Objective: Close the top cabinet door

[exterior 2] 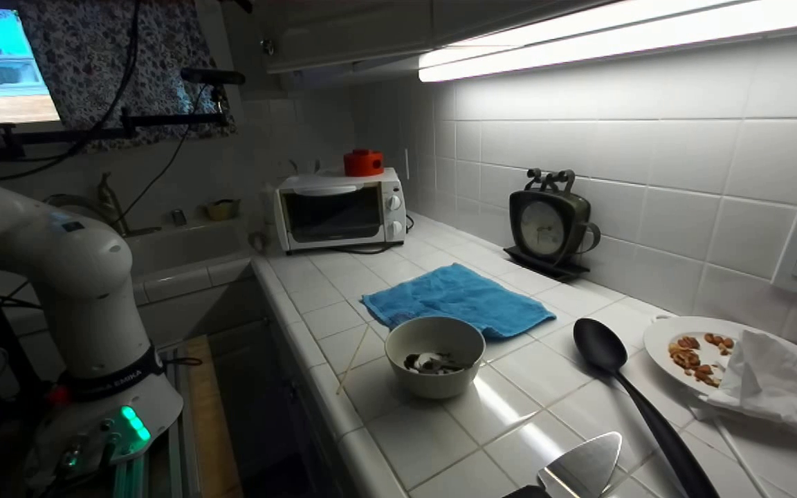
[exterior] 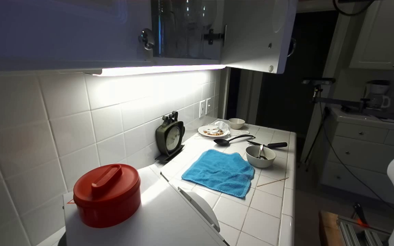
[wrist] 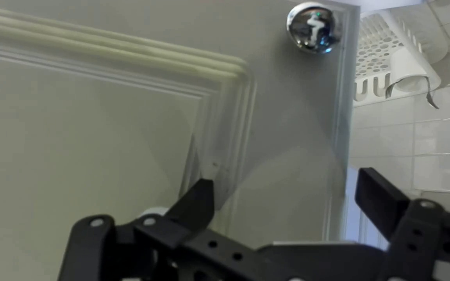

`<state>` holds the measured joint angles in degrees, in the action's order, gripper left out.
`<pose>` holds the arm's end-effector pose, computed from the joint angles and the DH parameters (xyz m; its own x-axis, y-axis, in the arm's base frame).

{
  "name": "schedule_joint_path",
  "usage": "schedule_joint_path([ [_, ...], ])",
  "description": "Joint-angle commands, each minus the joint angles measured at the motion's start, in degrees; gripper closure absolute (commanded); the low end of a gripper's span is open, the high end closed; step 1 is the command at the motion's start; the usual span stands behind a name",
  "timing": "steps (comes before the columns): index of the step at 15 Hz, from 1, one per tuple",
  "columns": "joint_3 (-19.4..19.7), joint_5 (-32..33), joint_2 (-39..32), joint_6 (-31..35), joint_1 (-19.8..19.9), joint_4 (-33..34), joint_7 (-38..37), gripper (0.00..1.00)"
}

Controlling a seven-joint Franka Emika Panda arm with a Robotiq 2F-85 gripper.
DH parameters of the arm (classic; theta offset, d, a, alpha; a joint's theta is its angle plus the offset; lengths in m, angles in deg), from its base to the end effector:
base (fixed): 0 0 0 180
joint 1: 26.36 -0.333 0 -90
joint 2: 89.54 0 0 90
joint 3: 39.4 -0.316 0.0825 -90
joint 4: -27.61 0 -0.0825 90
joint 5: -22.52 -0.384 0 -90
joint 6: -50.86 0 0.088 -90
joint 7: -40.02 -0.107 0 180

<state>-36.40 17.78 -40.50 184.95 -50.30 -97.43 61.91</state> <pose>0.2898 0.0987 0.7931 0.3420 0.4461 0.8270 0.5576 -0.8048 0.2035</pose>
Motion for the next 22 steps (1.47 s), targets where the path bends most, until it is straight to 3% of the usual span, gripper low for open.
schedule_joint_path([
  [1,1.58,-2.87,-1.28,3.76,-2.07,-1.68,3.73,0.0],
  [9,5.21,-5.69,-1.74,5.38,-7.77,-3.37,10.47,0.0],
  [22,7.24,-5.15,-5.14,15.3,-11.19,-5.82,14.39,0.0],
])
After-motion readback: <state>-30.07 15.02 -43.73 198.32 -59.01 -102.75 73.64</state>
